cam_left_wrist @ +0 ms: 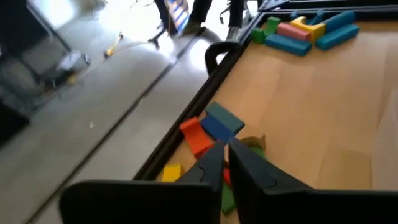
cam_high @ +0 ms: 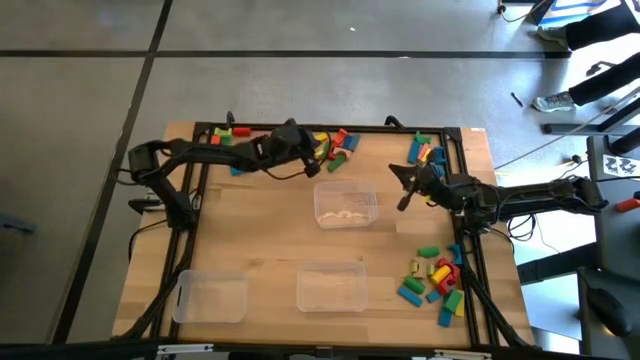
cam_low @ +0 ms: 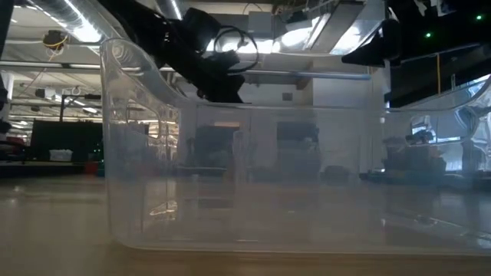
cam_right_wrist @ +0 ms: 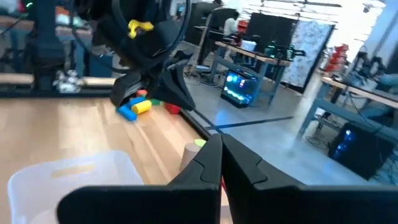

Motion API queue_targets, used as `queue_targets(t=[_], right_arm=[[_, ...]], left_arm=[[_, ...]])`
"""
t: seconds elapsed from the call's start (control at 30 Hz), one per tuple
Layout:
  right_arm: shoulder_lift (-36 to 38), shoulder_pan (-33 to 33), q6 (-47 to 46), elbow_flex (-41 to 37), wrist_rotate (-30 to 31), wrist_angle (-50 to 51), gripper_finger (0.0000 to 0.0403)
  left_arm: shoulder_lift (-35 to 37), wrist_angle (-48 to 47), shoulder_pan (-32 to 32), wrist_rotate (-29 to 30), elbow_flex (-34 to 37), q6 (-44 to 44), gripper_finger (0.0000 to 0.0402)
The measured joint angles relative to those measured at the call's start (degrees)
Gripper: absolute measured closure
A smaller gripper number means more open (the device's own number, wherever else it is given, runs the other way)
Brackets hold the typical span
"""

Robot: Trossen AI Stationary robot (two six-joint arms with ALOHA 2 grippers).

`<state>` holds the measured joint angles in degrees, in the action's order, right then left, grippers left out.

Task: Sort blocks by size
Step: Put the brown cylindrical block into the top transparent bin

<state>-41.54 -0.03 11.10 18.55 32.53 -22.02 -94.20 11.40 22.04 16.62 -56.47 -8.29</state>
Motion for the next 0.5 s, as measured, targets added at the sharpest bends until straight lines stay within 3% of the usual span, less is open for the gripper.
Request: queue_targets(t=[0.3, 0.5], right_arm=[[-5.7, -0.5, -0.3, 0.0, 1.5, -5.8, 0.0386], [-8.8, -4.0, -0.3, 0.0, 0.8, -7.9, 0.0313]], left_arm=[[-0.5, -7.0, 1.4, 0.1, -1.4, 15.5, 0.0227], [-4.2, -5.8, 1.4, 0.1, -1.4, 21.8, 0.0189]])
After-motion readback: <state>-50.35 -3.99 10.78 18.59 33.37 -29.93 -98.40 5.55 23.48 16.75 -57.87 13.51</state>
